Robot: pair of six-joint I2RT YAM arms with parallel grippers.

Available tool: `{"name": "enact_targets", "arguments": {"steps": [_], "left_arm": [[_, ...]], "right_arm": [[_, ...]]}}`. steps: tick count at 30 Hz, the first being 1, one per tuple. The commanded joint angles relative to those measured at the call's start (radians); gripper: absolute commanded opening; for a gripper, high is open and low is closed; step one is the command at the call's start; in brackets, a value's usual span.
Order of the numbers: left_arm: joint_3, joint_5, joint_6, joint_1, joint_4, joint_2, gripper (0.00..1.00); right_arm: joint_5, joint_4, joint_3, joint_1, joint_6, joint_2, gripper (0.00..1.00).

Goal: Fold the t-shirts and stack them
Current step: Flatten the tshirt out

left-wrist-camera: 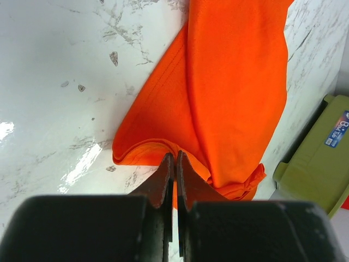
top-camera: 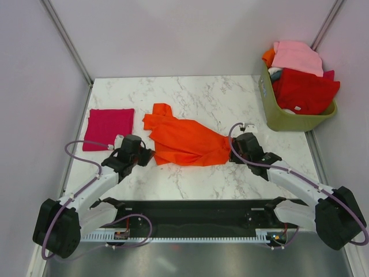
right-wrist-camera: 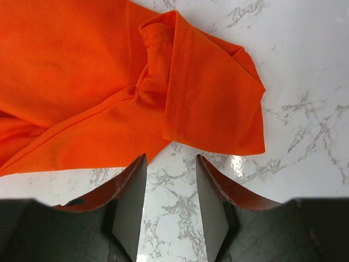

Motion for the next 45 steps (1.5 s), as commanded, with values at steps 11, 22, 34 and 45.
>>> {"name": "enact_targets", "arguments": {"steps": [11,22,34,45], "left_arm": [[0.012,-0.039,0.050,0.007,-0.008,0.006,0.02],[0.007,-0.041,0.052,0.009,-0.008,0.005,0.02],[0.009,-0.042,0.059,0.010,-0.008,0.011,0.02],[0.012,-0.044,0.064,0.010,-0.008,0.016,0.02]], "right_arm": [[0.061,-0.003,0.107,0.057,-0.042,0.149,0.47],[0.154,-0.008,0.165,0.072,-0.037,0.273,0.45],[0.208,-0.020,0.165,0.079,-0.022,0.307,0.31],[0.225,-0.080,0.141,0.077,-0.011,0.149,0.00]]}}
